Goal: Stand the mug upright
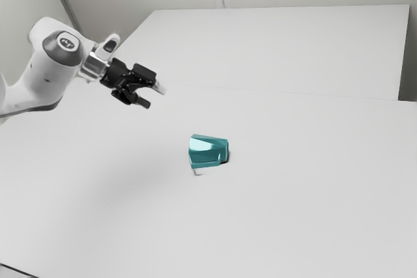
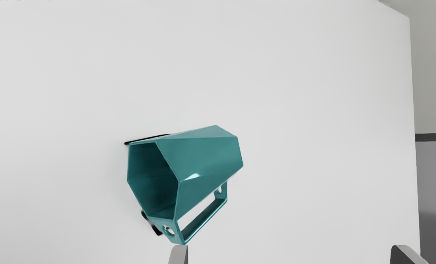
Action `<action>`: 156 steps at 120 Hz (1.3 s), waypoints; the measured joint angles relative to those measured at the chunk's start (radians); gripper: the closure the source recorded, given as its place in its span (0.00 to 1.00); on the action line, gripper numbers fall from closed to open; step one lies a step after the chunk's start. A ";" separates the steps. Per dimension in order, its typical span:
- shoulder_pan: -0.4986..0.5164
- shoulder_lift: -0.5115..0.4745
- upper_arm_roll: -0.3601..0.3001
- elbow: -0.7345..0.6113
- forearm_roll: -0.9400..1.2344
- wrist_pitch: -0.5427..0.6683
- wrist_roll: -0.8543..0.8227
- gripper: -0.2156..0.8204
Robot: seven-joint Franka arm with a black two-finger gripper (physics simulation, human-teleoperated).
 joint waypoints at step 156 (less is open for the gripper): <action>-0.017 0.272 -0.002 -0.102 -0.396 -0.005 0.377 0.21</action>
